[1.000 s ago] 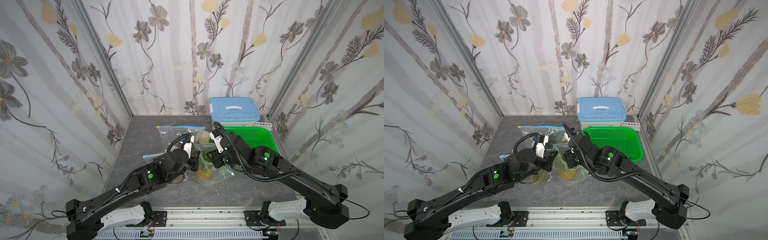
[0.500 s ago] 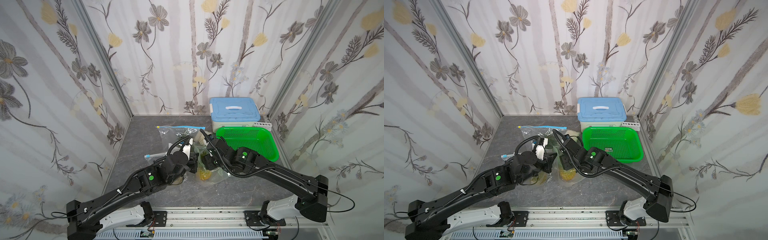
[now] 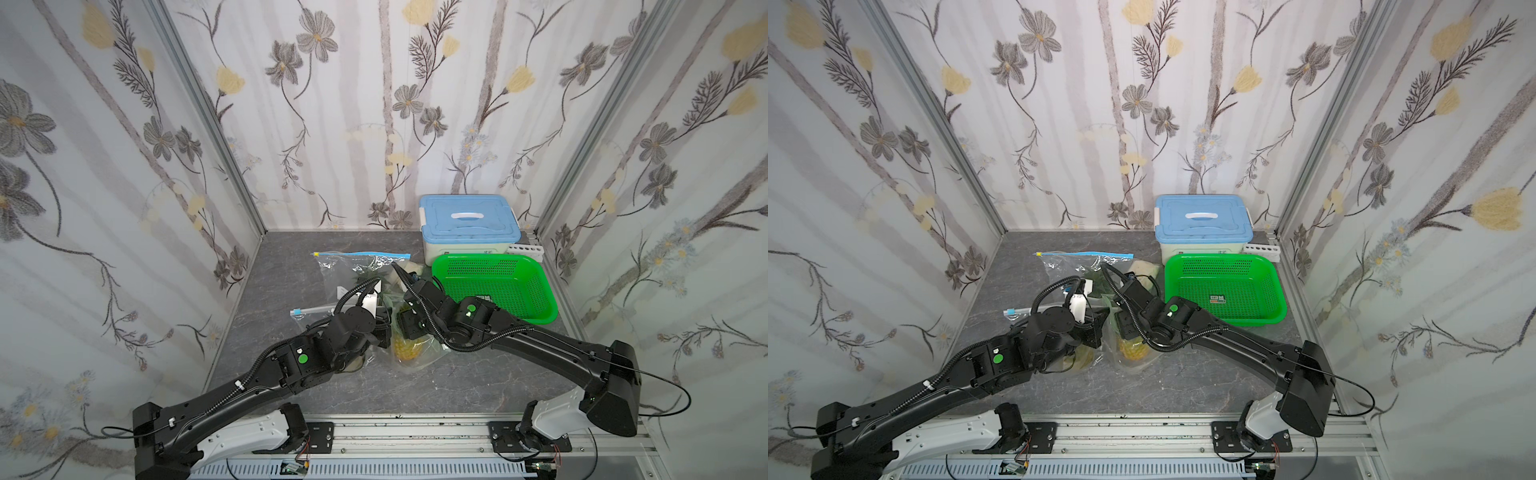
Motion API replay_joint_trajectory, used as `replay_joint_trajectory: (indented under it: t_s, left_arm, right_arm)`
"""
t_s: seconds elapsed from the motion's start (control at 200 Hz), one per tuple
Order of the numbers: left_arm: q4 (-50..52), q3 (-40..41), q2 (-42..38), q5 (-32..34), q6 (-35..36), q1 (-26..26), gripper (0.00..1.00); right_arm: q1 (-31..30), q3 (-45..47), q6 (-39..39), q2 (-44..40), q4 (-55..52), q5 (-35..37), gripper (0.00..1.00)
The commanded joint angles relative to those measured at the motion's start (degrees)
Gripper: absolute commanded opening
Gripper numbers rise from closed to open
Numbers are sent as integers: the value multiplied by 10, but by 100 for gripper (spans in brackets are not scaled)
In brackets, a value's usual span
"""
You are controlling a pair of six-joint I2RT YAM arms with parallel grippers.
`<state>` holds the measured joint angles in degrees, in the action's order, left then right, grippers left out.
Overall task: Open the zip-top bag and take out the pineapple
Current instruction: Pick up the pineapple from the zipper food storage bag.
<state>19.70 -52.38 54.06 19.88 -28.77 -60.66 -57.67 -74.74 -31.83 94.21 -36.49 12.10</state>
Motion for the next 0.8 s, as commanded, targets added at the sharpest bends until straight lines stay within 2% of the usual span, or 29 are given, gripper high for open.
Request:
replay_joint_trajectory:
  t_s: [0.0, 0.125, 0.185, 0.32, 0.47, 0.619, 0.794]
  left_arm:
    - [-9, 7, -7, 16, -8, 3, 0]
    - [-9, 11, -13, 14, -9, 4, 0]
    - [-8, 12, -14, 14, -9, 4, 0]
    - [-8, 15, -18, 13, -10, 4, 0]
    - [-8, 14, -16, 14, -9, 4, 0]
    - [-17, 13, -7, 10, -8, 4, 0]
    - [-25, -5, 32, 3, 1, 4, 0]
  right_arm:
    - [0, -2, -5, 13, 20, -18, 66]
    - [0, 6, -9, 24, 29, -16, 65]
    - [0, 12, -12, 27, 34, -20, 61]
    - [0, 34, -21, 24, 48, -19, 27]
    - [1, 51, -27, -7, 53, -10, 8]
    - [-1, 62, -20, -61, 59, -9, 0]
    - [-15, 75, 13, -122, 89, -24, 0]
